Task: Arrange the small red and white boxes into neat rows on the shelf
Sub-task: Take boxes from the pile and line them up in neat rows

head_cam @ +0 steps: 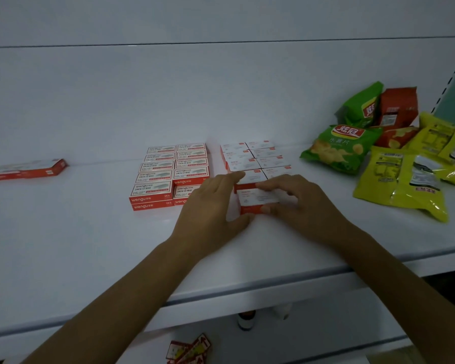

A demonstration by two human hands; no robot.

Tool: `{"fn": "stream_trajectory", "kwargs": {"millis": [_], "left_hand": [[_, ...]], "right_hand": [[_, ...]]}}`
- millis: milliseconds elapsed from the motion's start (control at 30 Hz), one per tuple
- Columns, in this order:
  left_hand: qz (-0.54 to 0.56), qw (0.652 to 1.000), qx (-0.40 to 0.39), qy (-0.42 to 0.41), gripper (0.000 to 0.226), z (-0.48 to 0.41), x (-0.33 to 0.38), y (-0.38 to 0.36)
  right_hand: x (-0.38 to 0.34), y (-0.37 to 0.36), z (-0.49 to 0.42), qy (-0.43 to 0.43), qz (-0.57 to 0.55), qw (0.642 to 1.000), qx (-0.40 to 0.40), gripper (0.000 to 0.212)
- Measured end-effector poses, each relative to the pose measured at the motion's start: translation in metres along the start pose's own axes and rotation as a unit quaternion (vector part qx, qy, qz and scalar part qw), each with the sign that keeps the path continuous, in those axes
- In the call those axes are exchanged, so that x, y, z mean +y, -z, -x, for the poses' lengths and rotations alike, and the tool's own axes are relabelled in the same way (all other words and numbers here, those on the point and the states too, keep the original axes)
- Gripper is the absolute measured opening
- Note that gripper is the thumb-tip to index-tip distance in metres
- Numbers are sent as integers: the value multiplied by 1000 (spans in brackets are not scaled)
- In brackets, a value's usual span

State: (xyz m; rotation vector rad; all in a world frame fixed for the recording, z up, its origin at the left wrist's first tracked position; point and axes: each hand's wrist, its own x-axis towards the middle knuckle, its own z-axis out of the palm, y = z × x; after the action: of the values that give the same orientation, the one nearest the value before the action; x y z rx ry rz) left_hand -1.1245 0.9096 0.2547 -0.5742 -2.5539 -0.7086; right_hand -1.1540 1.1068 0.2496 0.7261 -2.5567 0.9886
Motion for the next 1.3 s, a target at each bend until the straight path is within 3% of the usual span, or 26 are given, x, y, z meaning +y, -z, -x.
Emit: {"fn": "stream_trajectory", "kwargs": {"millis": [100, 167, 300, 900, 1133, 1300], "left_hand": [[-13, 1000, -4, 1, 73, -1, 1, -1], [-25, 1000, 2, -3, 71, -1, 1, -1], [-42, 999, 21, -9, 65, -1, 0, -4], [-58, 998, 9, -1, 62, 1, -1, -6], [-80, 997, -13, -12, 62, 2, -4, -1], [-95, 994, -18, -53, 64, 3, -12, 12]], "right_hand": [[0, 2, 2, -26, 3, 999, 32, 47], [-1, 3, 3, -25, 14, 999, 44, 39], [0, 1, 2, -23, 40, 998, 45, 29], [-15, -4, 1, 0, 219, 975, 42, 31], [-27, 1, 4, -22, 244, 969, 22, 35], [-39, 6, -1, -41, 293, 954, -48, 40]]}}
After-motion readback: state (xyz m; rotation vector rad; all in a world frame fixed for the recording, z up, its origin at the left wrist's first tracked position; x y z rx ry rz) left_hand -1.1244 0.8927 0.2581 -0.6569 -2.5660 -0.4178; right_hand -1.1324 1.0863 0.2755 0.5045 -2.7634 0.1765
